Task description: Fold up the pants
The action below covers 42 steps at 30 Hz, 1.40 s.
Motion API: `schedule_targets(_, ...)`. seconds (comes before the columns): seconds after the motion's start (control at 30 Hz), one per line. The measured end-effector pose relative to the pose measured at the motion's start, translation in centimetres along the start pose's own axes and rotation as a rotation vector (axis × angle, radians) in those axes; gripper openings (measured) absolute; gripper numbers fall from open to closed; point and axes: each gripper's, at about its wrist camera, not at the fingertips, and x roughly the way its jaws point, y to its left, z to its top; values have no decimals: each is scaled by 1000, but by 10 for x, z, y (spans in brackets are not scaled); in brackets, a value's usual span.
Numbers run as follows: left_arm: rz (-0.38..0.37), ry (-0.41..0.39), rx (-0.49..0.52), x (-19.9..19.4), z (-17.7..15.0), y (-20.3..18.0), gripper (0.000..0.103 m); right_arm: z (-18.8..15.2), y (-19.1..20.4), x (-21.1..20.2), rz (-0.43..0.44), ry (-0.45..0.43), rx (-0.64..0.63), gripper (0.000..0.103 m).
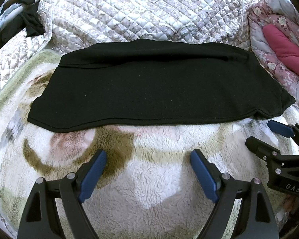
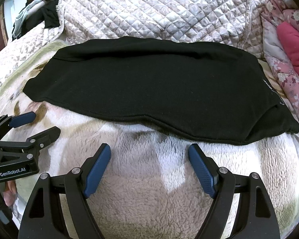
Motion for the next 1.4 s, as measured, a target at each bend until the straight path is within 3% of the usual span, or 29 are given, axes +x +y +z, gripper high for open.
schedule_targets(1.4,2,-2,9,-1,0,-4,88,1,-1,2,7,30,-3,80)
